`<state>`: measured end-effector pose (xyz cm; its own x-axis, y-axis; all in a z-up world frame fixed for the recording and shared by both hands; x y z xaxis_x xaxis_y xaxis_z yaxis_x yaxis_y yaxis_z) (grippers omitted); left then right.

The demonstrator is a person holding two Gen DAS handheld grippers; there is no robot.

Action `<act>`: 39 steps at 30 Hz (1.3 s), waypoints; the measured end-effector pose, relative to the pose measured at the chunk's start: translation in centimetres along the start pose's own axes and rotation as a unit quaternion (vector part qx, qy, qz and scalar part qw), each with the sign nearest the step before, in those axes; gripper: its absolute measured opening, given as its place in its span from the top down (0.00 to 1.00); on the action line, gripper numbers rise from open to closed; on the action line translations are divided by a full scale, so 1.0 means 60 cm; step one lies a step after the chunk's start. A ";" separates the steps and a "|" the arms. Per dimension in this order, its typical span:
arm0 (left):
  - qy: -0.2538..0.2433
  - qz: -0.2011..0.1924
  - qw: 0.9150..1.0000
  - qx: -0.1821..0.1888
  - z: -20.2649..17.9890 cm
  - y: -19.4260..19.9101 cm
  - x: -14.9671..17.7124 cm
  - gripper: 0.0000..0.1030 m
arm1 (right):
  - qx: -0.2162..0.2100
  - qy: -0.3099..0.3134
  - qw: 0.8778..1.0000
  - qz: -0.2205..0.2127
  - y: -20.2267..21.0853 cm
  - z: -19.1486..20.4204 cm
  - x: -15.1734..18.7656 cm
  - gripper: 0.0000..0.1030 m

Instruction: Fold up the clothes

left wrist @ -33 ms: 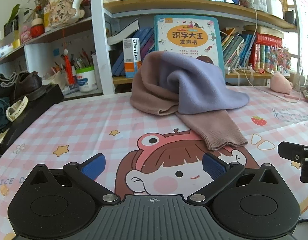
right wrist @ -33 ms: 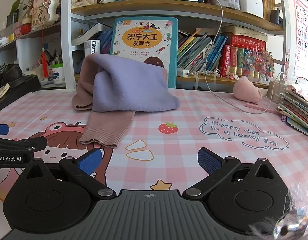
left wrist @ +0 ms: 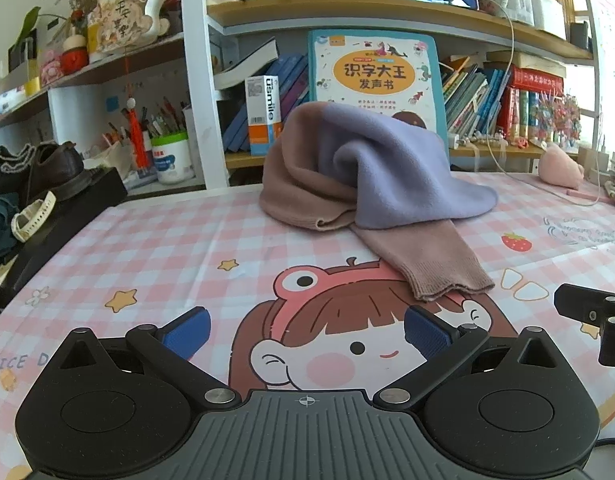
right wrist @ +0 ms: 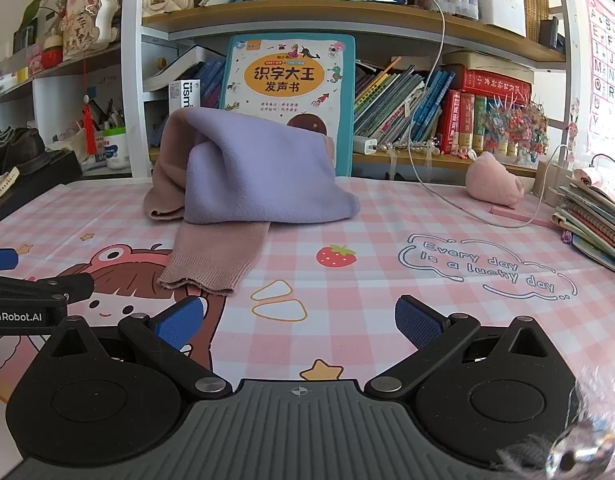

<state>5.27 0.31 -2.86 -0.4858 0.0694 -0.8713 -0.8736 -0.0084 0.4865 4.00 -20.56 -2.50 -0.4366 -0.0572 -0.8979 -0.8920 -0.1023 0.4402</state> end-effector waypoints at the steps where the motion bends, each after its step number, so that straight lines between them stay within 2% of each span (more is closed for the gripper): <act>1: 0.000 0.000 1.000 0.000 0.001 0.000 0.000 0.00 | 0.000 0.000 1.000 0.000 0.000 0.000 0.000 0.00; 39: 0.007 0.005 1.000 0.000 0.007 -0.006 0.005 0.00 | -0.003 -0.009 1.000 0.009 -0.005 -0.004 0.001 0.00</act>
<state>5.44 0.72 -3.29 -0.4949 0.0553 -0.8672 -0.8687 -0.0091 0.4952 4.24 -20.76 -2.69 -0.4550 -0.0407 -0.8896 -0.8832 -0.1073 0.4566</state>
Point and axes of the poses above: each gripper's, at about its wrist camera, not at the fingertips, and y roughly against the way its jaws point, z to its left, x to its underside, the point moved 6 cm from there along -y, roughly the way its jaws point, and after that the axes turned 2 degrees about x, right-handed, at the moved point
